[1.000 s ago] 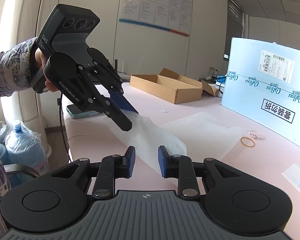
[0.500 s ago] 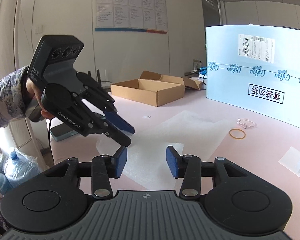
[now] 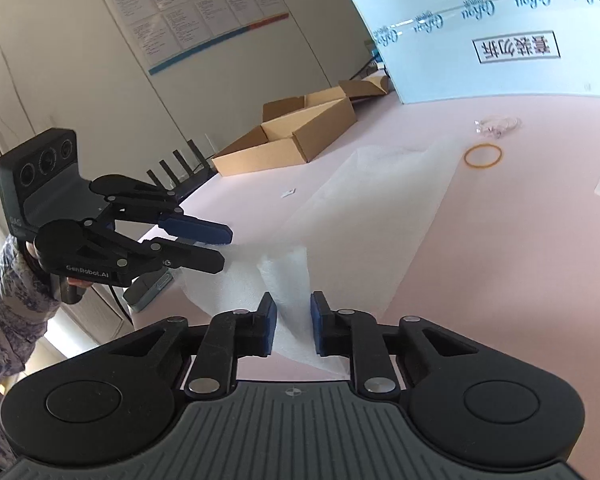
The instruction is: Fold shopping bag
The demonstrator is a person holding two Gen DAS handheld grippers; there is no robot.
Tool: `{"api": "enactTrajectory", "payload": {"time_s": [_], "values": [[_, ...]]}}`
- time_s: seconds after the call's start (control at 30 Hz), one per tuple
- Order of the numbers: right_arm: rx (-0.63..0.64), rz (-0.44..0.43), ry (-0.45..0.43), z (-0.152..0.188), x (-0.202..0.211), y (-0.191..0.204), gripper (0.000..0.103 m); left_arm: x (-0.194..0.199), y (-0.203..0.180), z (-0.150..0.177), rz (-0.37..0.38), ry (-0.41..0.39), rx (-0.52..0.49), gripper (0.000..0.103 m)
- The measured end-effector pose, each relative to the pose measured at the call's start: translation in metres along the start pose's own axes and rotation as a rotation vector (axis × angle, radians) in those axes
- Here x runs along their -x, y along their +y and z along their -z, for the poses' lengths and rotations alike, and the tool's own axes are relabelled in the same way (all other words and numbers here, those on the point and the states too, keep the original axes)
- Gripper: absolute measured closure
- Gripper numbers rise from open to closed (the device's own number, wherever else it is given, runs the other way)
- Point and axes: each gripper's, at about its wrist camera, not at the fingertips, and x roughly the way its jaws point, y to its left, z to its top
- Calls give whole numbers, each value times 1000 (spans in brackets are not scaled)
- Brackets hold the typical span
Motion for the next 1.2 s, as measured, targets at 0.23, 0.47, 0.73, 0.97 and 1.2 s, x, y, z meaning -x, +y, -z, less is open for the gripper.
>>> {"api": "enactTrajectory", "payload": {"time_s": [0.23,0.47,0.73,0.97,1.2], "values": [[-285,-52,-36,5,11,-28,101,22,5,3,-67,-102,56,81],[-302,-55,-28,2,9,-28,101,29,-21,8,-29,-169,34,81],[-267,2,-40,5,10,-29,100,-22,-36,19,-68,-80,-18,81],[-261,33,-64,4,17,-35,95,-35,-23,28,-120,-48,61,81],[-236,94,-139,-4,40,-39,81,-26,-34,30,-179,-77,118,81]]}}
